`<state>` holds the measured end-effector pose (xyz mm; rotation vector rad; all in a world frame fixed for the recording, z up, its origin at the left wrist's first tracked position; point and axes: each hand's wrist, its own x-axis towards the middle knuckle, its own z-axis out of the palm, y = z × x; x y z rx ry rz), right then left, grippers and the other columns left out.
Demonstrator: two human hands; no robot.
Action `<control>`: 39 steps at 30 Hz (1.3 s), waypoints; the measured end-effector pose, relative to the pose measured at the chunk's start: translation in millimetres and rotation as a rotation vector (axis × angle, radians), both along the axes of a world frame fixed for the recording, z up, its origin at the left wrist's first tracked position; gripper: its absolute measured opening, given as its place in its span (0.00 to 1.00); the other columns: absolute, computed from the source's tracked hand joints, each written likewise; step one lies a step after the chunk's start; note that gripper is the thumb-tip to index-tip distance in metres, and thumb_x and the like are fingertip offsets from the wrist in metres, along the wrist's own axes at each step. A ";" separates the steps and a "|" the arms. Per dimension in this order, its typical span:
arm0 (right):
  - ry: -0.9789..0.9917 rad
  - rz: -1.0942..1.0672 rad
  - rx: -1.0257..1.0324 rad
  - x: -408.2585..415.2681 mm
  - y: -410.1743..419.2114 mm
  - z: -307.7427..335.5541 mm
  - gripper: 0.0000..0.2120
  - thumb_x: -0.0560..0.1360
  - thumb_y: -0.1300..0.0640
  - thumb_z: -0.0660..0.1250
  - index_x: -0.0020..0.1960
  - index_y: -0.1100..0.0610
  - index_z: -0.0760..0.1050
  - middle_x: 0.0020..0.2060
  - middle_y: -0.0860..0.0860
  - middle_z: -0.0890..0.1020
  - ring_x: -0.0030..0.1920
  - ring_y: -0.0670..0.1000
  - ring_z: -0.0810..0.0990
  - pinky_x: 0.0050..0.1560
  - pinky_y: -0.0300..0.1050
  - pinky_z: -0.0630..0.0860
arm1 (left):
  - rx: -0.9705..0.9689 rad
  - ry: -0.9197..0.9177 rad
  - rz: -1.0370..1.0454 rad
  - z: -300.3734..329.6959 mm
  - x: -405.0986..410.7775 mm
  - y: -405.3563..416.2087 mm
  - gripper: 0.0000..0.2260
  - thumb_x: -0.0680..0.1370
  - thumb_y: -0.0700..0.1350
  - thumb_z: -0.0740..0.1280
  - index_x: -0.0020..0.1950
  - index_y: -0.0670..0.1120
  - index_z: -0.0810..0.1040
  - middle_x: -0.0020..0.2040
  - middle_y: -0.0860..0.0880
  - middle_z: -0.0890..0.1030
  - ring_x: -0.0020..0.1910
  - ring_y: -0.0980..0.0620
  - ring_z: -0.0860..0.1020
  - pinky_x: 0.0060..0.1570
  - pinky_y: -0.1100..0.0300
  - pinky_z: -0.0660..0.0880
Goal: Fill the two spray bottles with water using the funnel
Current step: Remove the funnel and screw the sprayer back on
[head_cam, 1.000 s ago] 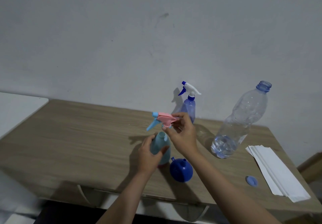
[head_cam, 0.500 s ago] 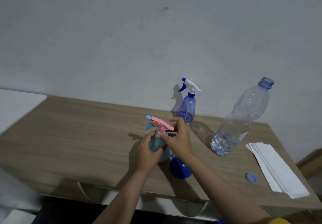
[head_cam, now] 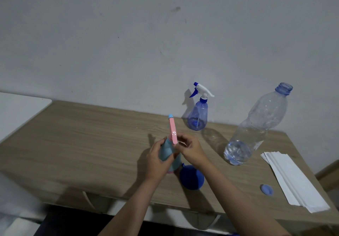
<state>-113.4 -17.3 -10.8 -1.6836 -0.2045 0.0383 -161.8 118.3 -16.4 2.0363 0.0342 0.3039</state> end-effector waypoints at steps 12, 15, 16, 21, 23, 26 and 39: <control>0.013 -0.008 -0.124 5.3 -2.1 4.8 0.14 0.68 0.62 0.75 0.51 0.50 0.80 0.49 0.48 0.83 0.56 0.50 0.79 0.57 0.49 0.78 | -0.017 0.040 0.035 -8.4 5.1 -1.2 0.24 0.69 0.46 0.75 0.64 0.46 0.75 0.57 0.49 0.80 0.52 0.57 0.75 0.43 0.82 0.66; 0.015 -0.128 -0.083 -2.2 7.8 2.3 0.14 0.67 0.62 0.76 0.50 0.55 0.80 0.49 0.49 0.83 0.54 0.49 0.79 0.54 0.46 0.78 | -0.010 0.032 0.034 -6.5 3.9 -1.1 0.24 0.70 0.47 0.75 0.64 0.48 0.74 0.56 0.51 0.80 0.51 0.60 0.73 0.41 0.80 0.67; 0.012 -0.145 -0.082 -3.8 9.1 0.8 0.14 0.67 0.62 0.76 0.50 0.55 0.79 0.49 0.49 0.83 0.54 0.48 0.79 0.53 0.46 0.78 | -0.005 0.034 0.033 -6.3 3.5 -1.0 0.24 0.70 0.48 0.74 0.64 0.49 0.74 0.57 0.52 0.79 0.51 0.61 0.73 0.40 0.78 0.68; 0.001 -0.093 -0.159 -3.1 6.0 3.3 0.14 0.70 0.58 0.75 0.55 0.54 0.78 0.51 0.47 0.82 0.55 0.46 0.78 0.55 0.46 0.78 | -0.015 0.040 0.028 -3.3 2.0 -2.4 0.24 0.70 0.48 0.74 0.65 0.50 0.73 0.57 0.54 0.79 0.51 0.61 0.73 0.38 0.78 0.69; -0.025 -0.101 -0.207 -5.2 10.5 3.8 0.13 0.72 0.58 0.72 0.56 0.53 0.78 0.51 0.47 0.82 0.54 0.45 0.78 0.55 0.46 0.78 | -0.039 0.029 0.035 -0.9 1.5 -3.9 0.24 0.69 0.47 0.75 0.64 0.47 0.75 0.55 0.53 0.79 0.50 0.59 0.74 0.41 0.81 0.67; -0.081 -0.202 -0.225 -9.3 20.8 1.2 0.10 0.72 0.58 0.72 0.53 0.55 0.79 0.48 0.47 0.82 0.51 0.44 0.79 0.53 0.44 0.77 | -0.018 0.022 0.060 -0.2 0.8 -4.6 0.21 0.69 0.42 0.75 0.61 0.46 0.77 0.54 0.51 0.81 0.50 0.55 0.76 0.42 0.82 0.64; -0.084 -0.496 -0.167 -24.1 29.8 -1.0 0.36 0.62 0.47 0.79 0.63 0.55 0.66 0.57 0.48 0.71 0.56 0.46 0.72 0.55 0.40 0.72 | 0.023 0.095 -0.002 7.5 -6.7 -2.7 0.22 0.70 0.36 0.70 0.63 0.48 0.75 0.57 0.51 0.79 0.50 0.57 0.74 0.39 0.82 0.65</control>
